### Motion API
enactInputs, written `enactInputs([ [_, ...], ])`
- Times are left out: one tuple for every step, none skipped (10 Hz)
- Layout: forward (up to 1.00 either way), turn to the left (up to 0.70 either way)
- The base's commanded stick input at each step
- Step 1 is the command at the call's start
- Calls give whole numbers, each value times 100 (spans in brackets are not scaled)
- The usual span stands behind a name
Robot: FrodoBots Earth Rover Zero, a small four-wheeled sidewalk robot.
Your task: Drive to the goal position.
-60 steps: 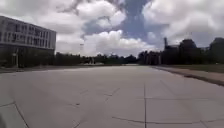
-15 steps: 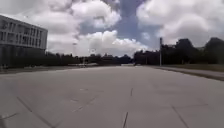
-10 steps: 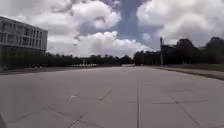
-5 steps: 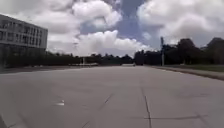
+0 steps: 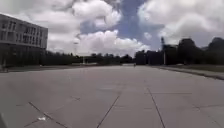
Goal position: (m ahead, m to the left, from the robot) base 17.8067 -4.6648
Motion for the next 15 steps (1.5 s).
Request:
enactInputs([
  [0,0],
  [0,0],
  [0,0],
  [0,0],
  [0,0],
  [0,0],
  [0,0],
  [3,0],
  [16,0],
  [51,0],
  [93,0],
  [100,0],
  [100,-20],
  [100,-33],
  [100,-27],
])
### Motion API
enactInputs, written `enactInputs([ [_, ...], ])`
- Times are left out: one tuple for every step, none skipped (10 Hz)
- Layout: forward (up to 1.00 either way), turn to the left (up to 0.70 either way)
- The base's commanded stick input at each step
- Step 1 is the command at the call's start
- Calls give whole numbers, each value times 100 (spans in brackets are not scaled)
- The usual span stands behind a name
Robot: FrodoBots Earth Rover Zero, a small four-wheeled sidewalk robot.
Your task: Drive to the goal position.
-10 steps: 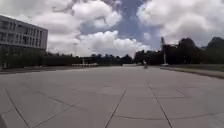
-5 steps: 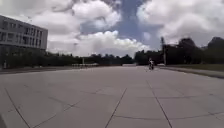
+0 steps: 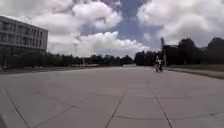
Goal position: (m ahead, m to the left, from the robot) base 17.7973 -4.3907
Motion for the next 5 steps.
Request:
enactInputs([
  [100,0],
  [100,0],
  [100,-21],
  [100,-4],
  [100,-3],
])
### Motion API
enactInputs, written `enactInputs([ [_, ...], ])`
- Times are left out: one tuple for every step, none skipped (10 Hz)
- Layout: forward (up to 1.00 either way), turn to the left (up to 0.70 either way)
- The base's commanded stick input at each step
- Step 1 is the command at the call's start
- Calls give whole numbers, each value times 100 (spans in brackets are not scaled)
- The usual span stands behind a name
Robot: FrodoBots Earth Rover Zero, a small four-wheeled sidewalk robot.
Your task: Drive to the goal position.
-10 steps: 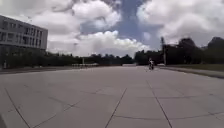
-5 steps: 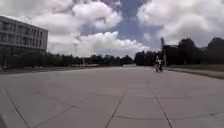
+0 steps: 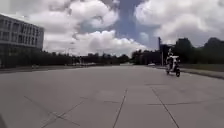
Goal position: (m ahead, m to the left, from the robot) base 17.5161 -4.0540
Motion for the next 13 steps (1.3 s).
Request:
enactInputs([
  [100,-7],
  [100,-10],
  [100,-3],
  [100,0],
  [100,0],
  [100,0],
  [100,0],
  [100,-6],
  [100,-10],
  [100,0],
  [100,0],
  [100,0],
  [100,0],
])
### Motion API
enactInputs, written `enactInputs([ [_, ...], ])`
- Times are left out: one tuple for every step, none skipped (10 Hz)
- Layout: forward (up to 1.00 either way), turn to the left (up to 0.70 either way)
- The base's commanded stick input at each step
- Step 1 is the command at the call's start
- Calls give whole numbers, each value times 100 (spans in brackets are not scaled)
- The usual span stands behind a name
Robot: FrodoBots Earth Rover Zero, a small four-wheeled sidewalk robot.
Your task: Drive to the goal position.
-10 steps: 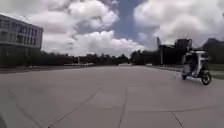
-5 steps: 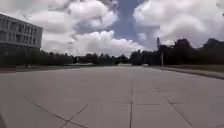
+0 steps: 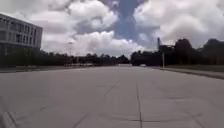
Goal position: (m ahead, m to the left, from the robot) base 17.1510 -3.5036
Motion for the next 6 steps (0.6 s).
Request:
enactInputs([
  [100,0],
  [100,-9],
  [100,-19],
  [100,-5],
  [100,-5],
  [100,-28],
])
